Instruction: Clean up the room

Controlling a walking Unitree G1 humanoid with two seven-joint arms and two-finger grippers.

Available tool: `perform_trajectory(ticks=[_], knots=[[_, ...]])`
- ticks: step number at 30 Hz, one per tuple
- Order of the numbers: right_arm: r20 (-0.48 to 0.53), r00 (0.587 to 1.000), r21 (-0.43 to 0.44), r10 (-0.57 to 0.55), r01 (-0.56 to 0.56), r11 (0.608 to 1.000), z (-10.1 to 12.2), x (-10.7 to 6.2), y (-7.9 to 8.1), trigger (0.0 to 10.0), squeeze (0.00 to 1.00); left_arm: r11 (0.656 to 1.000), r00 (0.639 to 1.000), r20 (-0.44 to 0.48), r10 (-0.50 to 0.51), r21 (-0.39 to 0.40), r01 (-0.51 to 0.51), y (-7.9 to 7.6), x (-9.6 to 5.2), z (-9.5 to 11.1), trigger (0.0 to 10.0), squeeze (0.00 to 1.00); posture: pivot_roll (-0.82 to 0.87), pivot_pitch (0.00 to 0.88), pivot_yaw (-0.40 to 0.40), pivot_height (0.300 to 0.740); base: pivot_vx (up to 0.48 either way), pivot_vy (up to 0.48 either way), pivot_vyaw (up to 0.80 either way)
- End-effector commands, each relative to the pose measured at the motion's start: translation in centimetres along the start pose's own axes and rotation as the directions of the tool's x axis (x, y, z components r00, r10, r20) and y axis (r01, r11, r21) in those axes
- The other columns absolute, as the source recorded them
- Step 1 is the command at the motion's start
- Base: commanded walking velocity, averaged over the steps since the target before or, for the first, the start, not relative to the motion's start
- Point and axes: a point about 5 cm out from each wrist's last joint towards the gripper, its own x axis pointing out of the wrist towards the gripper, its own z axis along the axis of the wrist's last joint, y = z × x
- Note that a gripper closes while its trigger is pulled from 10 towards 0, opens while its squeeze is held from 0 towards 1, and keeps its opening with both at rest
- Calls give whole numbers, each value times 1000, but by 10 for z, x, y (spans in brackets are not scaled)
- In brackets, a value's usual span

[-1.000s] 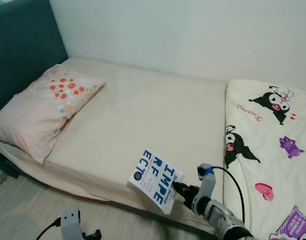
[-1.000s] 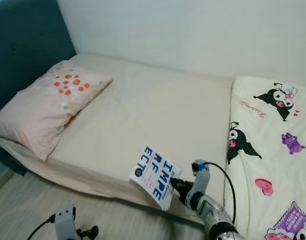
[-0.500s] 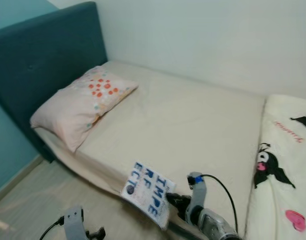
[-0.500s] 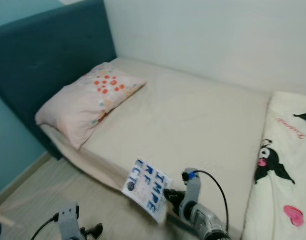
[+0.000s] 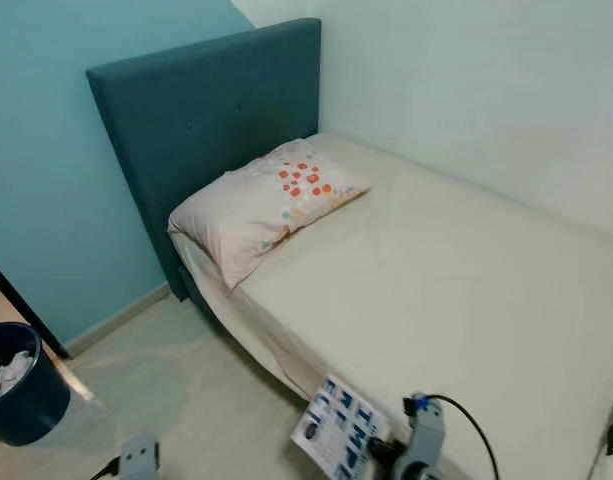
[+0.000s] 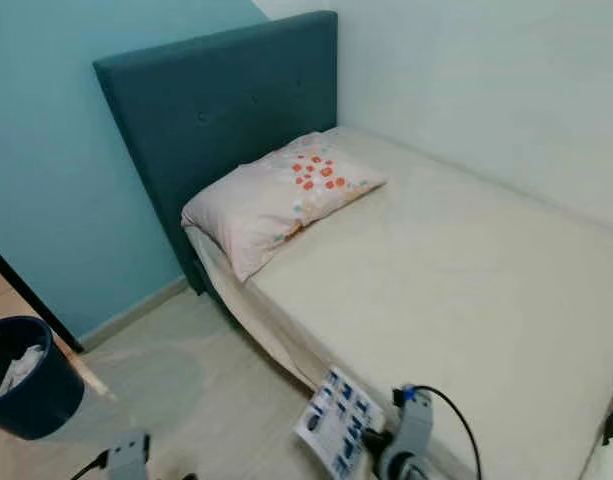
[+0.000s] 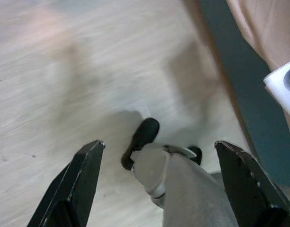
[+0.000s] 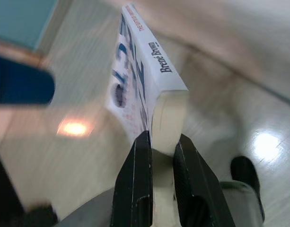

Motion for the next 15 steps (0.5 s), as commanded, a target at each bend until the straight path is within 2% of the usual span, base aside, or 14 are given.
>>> perform_trajectory(ticks=[1, 7, 8, 13, 15], knots=[[3, 1000, -23, 18, -18, 1000, 0, 1, 4, 10000, 0, 1000, 1000, -30, 3, 4, -3, 2, -1, -7, 10000, 0, -57, 72, -11, 740, 0, 0, 800], [39, 999, -12, 18, -18, 1000, 9, 3, 5, 10000, 0, 1000, 1000, -25, -7, 1, 7, 0, -1, -5, 10000, 0, -61, 70, -11, 740, 0, 0, 797], [55, 998, -19, 25, -24, 1000, 14, 3, 6, 10000, 0, 1000, 1000, -17, -19, -21, 19, -2, 0, -4, 10000, 0, -64, 69, -11, 740, 0, 0, 800], [129, 987, -85, 90, -80, 993, 38, 8, 18, 10000, 0, 997, 998, 6, -61, -40, 61, -14, 4, 4, 10000, 0, -69, 68, -13, 740, 0, -460, 798], [129, 987, -85, 90, -80, 993, 38, 8, 18, 10000, 0, 997, 998, 6, -61, -40, 61, -14, 4, 4, 10000, 0, -69, 68, -13, 740, 0, -461, 794]])
